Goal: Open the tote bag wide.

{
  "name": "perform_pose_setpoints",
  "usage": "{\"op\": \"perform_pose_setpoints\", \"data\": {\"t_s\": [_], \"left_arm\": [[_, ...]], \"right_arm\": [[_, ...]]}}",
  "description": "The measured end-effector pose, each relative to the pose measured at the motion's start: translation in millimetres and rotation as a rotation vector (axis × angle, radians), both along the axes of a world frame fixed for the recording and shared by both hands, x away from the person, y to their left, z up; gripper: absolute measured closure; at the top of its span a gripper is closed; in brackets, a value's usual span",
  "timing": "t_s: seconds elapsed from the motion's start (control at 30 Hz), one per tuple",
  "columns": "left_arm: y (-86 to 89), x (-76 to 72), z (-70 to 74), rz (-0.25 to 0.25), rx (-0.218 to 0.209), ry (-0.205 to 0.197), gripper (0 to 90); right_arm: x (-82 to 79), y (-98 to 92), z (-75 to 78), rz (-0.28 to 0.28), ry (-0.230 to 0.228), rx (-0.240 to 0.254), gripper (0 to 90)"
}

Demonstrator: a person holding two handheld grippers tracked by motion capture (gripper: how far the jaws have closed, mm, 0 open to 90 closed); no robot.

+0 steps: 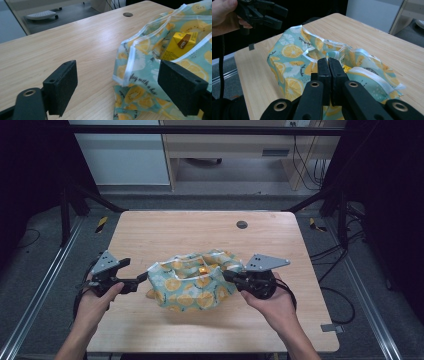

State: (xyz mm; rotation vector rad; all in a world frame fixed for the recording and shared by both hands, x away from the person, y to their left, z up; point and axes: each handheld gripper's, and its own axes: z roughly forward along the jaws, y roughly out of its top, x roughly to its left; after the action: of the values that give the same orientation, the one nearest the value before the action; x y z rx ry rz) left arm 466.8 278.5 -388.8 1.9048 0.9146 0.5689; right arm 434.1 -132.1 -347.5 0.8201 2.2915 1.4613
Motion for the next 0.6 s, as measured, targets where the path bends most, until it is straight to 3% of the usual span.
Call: {"op": "perform_pose_setpoints", "data": {"t_s": [0.17, 0.37, 0.5, 0.6], "left_arm": [[-10.5, 3.2, 2.7, -0.021, 0.03, 0.01, 15.8], [-25.7, 7.7, 6.9, -0.067, 0.096, 0.033, 17.0], [-33.3, 12.7, 5.2, -0.08, 0.116, 0.047, 22.1], [-39.8, 17.9, 2.1, -0.082, 0.137, 0.085, 27.8]], "right_arm": [[-0.5, 0.4, -3.2, 0.005, 0.002, 0.002, 88.7], [-1.5, 1.2, -7.9, 0.014, 0.009, -0.004, 88.7], [-1.7, 1.4, -12.2, 0.014, 0.016, -0.005, 88.7], [-1.7, 1.4, -14.1, 0.017, 0.019, -0.006, 88.5]]}}
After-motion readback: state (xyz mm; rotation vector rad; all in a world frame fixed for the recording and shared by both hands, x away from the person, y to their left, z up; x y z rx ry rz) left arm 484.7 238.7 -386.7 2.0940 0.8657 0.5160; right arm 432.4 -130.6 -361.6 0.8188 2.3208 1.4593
